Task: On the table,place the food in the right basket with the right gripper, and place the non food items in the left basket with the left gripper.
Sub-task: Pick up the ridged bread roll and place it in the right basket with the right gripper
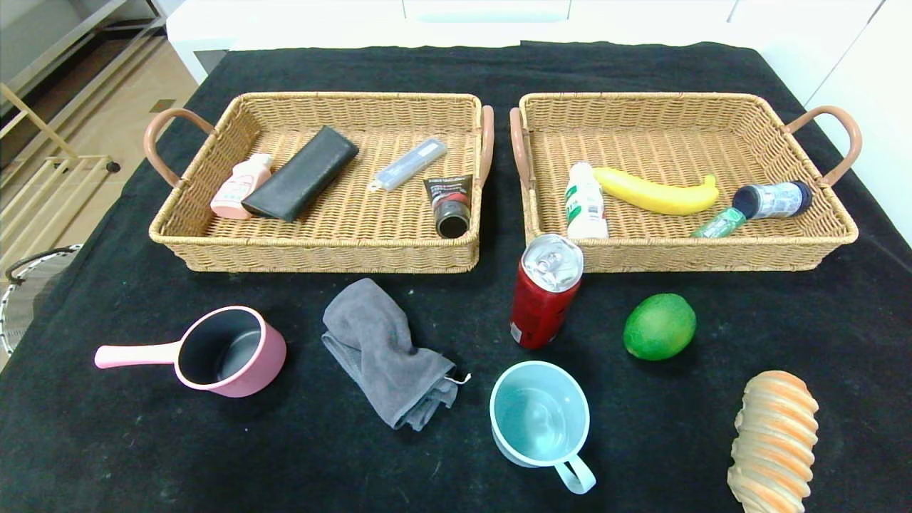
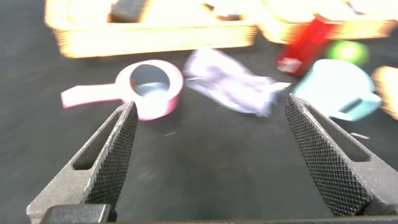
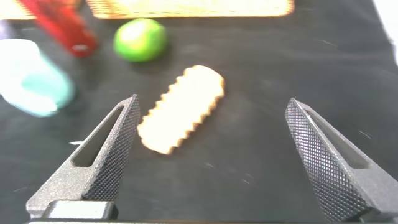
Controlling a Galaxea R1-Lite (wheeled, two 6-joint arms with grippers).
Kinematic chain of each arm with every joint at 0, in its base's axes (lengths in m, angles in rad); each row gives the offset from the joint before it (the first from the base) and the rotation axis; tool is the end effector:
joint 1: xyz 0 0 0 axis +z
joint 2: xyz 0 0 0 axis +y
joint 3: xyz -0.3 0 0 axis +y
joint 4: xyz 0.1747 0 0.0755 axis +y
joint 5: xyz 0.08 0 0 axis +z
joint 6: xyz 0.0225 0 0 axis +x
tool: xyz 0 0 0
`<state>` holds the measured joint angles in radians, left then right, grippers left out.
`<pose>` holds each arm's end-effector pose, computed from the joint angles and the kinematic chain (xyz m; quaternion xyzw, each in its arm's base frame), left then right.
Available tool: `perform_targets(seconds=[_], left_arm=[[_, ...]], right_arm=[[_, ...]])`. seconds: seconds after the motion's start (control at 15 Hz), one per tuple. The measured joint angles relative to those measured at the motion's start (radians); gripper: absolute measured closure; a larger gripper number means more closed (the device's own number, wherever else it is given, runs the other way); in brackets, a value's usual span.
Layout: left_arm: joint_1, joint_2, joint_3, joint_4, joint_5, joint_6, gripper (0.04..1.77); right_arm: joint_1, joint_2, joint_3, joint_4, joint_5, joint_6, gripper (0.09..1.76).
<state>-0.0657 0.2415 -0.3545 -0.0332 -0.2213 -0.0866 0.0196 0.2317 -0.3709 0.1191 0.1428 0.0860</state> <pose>-0.0256 -0.0033 0.1813 -0.0371 -0.0666 -0.1456 0.9864 -0.0273 0.0027 0.1700 0.0422 -0.0065 0.0815 0.9958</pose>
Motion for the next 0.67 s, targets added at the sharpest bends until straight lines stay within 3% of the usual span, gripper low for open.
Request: perform_targets(seconds=[0.4, 0.67], left_arm=[[-0.252, 0.29, -0.167, -0.007, -0.081, 0.045, 0.09], [-0.323, 0.453, -0.206, -0.134, -0.088, 0.075, 0.09]], right_arm=[[0.012, 0.257, -0.171, -0.02, 0.216, 0.001, 0.14], [0.071, 0.396, -0.248, -0.082, 0.244, 0.009, 0.14]])
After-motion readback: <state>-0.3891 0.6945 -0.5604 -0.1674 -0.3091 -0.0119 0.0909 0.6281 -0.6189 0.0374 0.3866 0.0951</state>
